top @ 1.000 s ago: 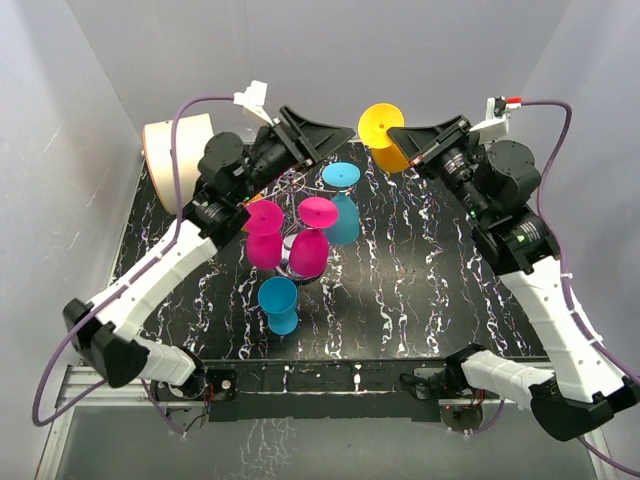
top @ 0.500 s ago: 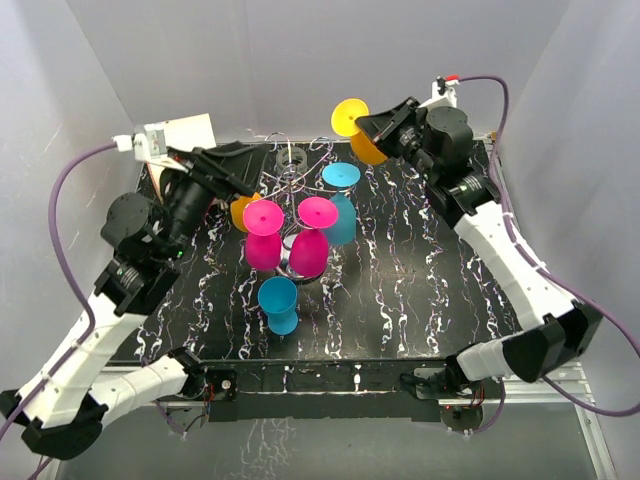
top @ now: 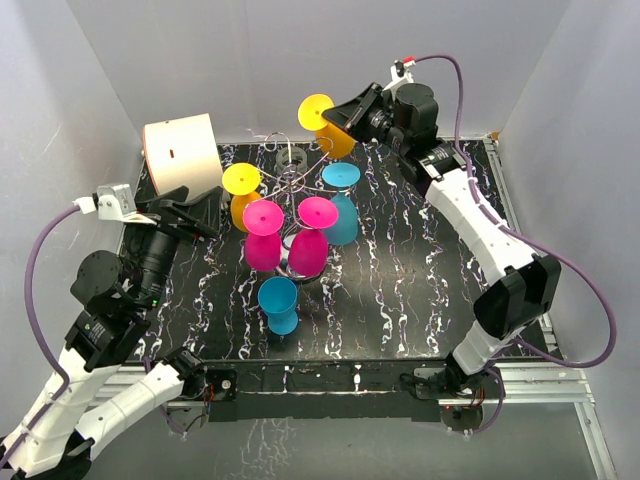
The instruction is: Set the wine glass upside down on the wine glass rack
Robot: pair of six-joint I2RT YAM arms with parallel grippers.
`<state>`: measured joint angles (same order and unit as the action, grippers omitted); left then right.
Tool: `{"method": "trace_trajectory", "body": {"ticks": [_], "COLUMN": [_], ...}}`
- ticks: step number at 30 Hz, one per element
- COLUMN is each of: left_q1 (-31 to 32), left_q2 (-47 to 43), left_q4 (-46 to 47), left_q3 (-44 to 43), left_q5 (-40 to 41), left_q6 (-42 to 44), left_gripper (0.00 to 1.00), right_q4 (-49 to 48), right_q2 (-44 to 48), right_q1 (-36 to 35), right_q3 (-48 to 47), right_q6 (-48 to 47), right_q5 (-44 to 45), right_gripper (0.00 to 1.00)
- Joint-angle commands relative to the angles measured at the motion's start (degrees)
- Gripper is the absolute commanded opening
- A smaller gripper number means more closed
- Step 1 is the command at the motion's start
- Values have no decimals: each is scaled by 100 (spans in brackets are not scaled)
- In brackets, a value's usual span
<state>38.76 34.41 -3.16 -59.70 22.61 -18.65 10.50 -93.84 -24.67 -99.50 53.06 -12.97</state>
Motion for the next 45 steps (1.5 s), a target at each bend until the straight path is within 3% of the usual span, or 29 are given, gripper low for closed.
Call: {"method": "trace_trajectory", "body": {"ticks": [1,11,18,45], "left_q1": [-18,-18,-18,-18], "left_q2": [54,130,276,183], "left_q4": [-142,-30,-155,302], "left_q3": [-50,-27,-93,125], "left_q5": [303,440,1730,1955], "left_q6": [358,667,953,1272], "left_gripper": [79,80,83,84], "right_q4": [-265,-150,259,605], "right_q2": [-148,-347,-385,324], "right_q1": [-44,-132,-161,-337], "right_q3": [-396,-582,-676,-198], "right_q6": [38,-30,-121,-330], "right_q5": [-655,-1538,-1800,-1463], "right_gripper": [0,0,0,0]}}
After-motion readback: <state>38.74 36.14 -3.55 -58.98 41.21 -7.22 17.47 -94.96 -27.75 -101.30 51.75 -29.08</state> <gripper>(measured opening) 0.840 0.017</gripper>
